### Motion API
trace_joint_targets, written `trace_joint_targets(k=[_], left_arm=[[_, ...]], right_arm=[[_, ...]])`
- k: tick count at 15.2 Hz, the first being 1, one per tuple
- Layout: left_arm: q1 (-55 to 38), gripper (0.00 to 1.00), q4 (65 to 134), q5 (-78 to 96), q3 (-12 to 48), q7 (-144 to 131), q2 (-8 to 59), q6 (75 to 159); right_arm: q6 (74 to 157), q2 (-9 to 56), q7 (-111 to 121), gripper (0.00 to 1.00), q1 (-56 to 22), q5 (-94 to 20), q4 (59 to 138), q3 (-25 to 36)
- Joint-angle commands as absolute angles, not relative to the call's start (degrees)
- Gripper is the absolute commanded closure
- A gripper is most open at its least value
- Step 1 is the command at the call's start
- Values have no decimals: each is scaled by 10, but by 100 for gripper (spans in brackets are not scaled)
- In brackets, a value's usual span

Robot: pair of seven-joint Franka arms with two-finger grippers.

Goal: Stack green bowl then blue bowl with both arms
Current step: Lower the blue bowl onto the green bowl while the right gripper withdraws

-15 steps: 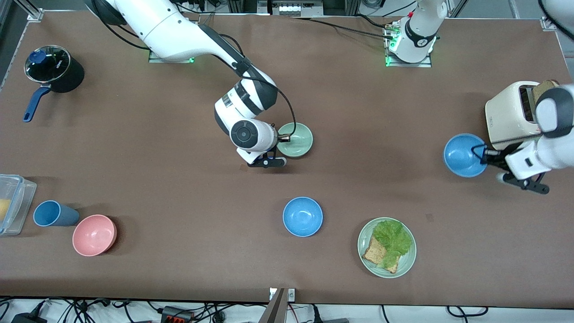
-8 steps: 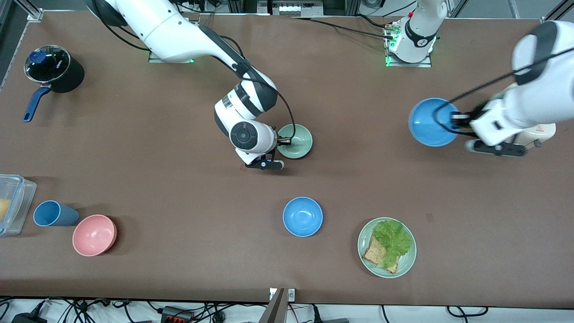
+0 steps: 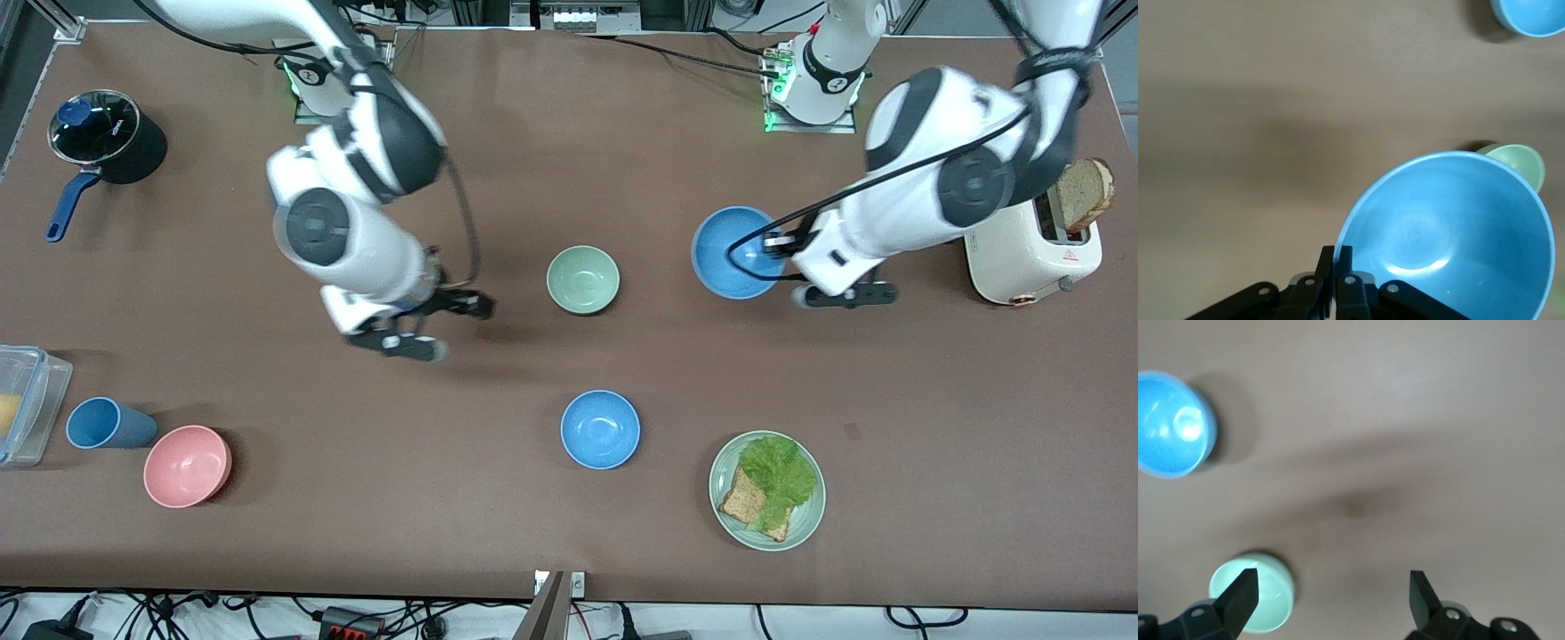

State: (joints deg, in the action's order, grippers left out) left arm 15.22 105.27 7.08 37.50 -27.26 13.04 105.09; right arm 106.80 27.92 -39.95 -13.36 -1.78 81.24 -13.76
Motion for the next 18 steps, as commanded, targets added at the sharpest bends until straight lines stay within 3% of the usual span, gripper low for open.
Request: trace_joint_targets(k=[1, 3, 6, 12, 14, 17, 18], left_arm=[[103, 100, 1054, 77, 392, -360, 182, 1121], [75, 100, 1050, 74, 389, -391, 224, 1164], [40, 100, 1049, 65, 386, -410, 231, 1184], [-7, 100, 1039, 15, 384, -423, 276, 1249], [-11, 100, 1039, 14, 383, -431, 287, 1265], [-39, 100, 1044, 10, 378, -455, 298, 1303], [-47, 100, 1043, -20, 369, -455, 302, 1305]], right_arm=[[1028, 264, -354, 0, -64, 0, 808, -143], [1006, 251, -305, 0, -6, 15, 809, -140], [970, 238, -203, 0, 53, 17, 809, -140], [968, 228, -151, 0, 94, 16, 774, -139], [969, 205, -110, 0, 82, 14, 774, -101], [970, 179, -30, 0, 21, 6, 776, 2], [968, 171, -14, 0, 20, 7, 776, 7]])
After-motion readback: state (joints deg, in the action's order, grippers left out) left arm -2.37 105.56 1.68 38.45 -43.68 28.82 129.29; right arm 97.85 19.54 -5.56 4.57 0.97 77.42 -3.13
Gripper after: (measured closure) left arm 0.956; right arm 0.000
